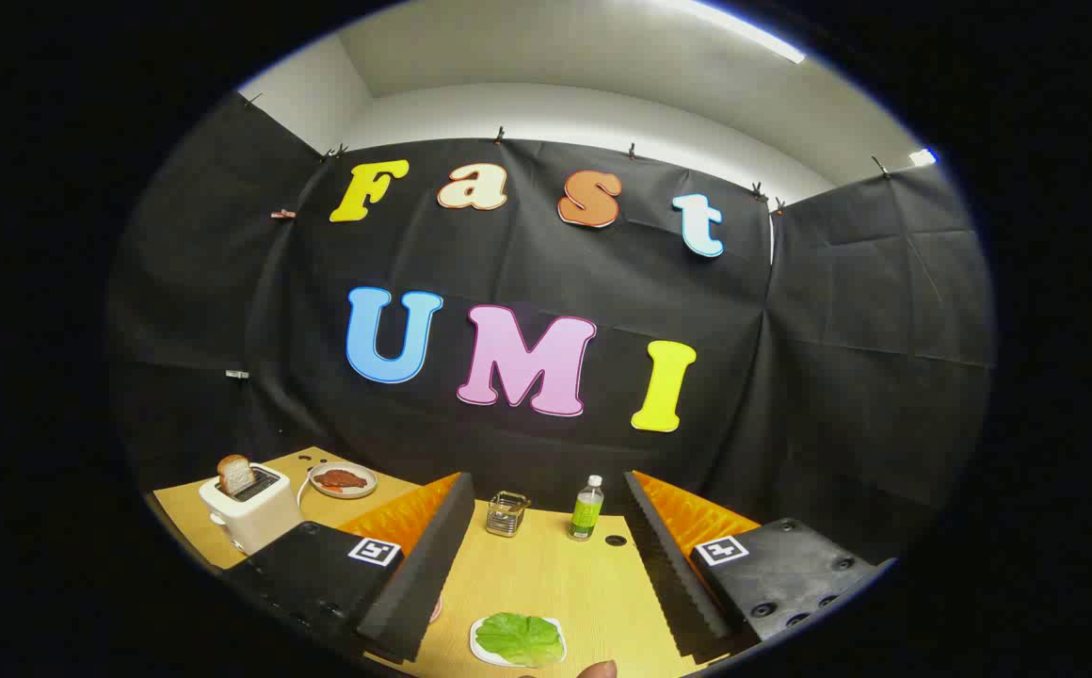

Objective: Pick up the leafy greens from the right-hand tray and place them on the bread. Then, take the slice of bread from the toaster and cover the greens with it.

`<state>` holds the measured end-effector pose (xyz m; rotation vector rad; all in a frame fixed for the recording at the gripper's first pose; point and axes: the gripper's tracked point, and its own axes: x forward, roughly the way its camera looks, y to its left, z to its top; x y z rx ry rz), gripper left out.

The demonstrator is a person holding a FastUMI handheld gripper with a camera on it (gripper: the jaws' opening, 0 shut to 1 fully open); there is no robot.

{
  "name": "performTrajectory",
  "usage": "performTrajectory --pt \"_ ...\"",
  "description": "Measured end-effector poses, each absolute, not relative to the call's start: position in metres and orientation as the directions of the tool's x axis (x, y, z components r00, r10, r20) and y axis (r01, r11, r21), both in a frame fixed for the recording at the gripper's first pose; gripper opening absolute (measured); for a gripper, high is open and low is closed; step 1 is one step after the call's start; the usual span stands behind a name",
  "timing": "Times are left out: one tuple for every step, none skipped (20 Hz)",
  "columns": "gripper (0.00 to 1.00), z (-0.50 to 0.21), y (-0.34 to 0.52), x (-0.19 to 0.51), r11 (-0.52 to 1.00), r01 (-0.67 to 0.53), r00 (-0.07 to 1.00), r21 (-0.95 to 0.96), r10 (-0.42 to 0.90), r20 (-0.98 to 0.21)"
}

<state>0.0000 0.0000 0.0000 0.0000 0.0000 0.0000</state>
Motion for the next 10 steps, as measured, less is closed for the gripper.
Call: performTrajectory --pt "0.97 -0.0007 0.0015 0.0004 1.0 -0.002 1.0 -0.004 0.002 -0.002" --pt "0.97 -0.0024 0.003 0.0007 1.0 -0.007 1.0 -0.005 0.007 -0.006" --pt "0.97 -0.0029 0.005 0.0009 1.0 -0.011 1.0 -0.003 0.011 -0.01" --pt "0.97 -0.0027 0.0052 0.001 1.0 -0.013 1.0 -0.001 0.013 -0.011" --pt "0.97 -0.0035 0.0045 0.0012 1.0 -0.013 1.0 0.0 0.013 -0.012" --pt "0.97 -0.0034 0.0045 0.0007 1.0 -0.016 1.0 0.001 0.016 -0.012" --pt "0.97 -0.0045 0.0042 0.0005 1.0 -0.015 1.0 0.002 0.015 -0.015" --pt "0.97 -0.0047 0.0037 -0.0003 1.0 -0.017 1.0 0.004 0.017 -0.015" --pt "0.97 -0.0051 0.0034 -0.0008 1.0 -0.018 1.0 0.006 0.018 -0.016" --pt "0.97 -0.0041 0.0026 -0.001 1.0 -0.019 1.0 0.008 0.019 -0.014"
